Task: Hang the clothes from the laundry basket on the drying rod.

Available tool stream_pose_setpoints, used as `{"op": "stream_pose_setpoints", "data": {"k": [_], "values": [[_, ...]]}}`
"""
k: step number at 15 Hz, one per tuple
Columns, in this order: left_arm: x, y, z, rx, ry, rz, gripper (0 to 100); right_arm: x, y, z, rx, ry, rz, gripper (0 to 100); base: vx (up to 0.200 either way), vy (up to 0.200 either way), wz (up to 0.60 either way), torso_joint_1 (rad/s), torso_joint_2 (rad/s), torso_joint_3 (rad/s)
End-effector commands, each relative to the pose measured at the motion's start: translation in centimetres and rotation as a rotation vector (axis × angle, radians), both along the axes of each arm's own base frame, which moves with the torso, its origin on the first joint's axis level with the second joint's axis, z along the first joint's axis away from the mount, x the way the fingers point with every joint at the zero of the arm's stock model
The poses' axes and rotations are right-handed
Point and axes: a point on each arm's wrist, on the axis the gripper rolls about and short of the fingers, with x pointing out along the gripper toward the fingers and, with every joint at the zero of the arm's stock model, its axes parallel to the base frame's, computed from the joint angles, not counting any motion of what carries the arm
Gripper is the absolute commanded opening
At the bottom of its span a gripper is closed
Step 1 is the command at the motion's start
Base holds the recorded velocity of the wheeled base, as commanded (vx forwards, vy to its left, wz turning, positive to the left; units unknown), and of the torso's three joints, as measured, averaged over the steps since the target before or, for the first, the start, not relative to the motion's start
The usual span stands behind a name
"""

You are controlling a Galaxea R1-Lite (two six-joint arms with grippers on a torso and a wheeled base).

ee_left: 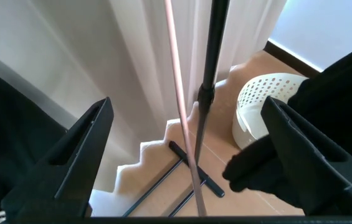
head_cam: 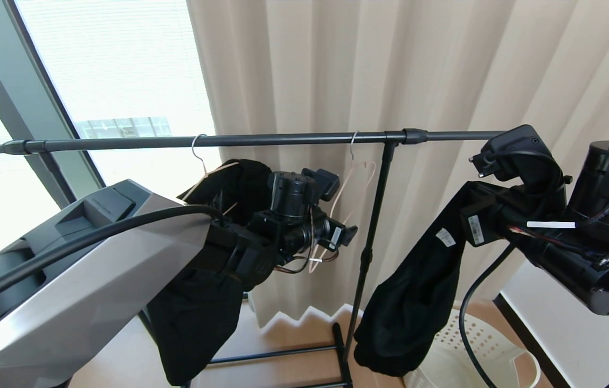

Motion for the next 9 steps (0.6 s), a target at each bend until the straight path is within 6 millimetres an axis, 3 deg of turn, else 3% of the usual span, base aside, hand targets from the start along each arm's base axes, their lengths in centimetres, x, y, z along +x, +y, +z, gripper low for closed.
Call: {"op": "stream_pose_setpoints", "data": {"k": [1, 9], "values": [[0.21, 0.01, -0.62, 0.007, 0.010, 0.004, 0, -0.01, 0.00, 0.03, 0.000, -0.001, 0.000, 0, 0.000, 0.000, 0.00, 0.000, 0.00, 0.000], [0.28, 0.31, 0.24, 0.001, -0.014, 0.037, 0, -0.01, 0.00, -0.10, -0.002, 0.003, 0.000, 0, 0.000, 0.000, 0.00, 0.000, 0.00, 0.000]]}}
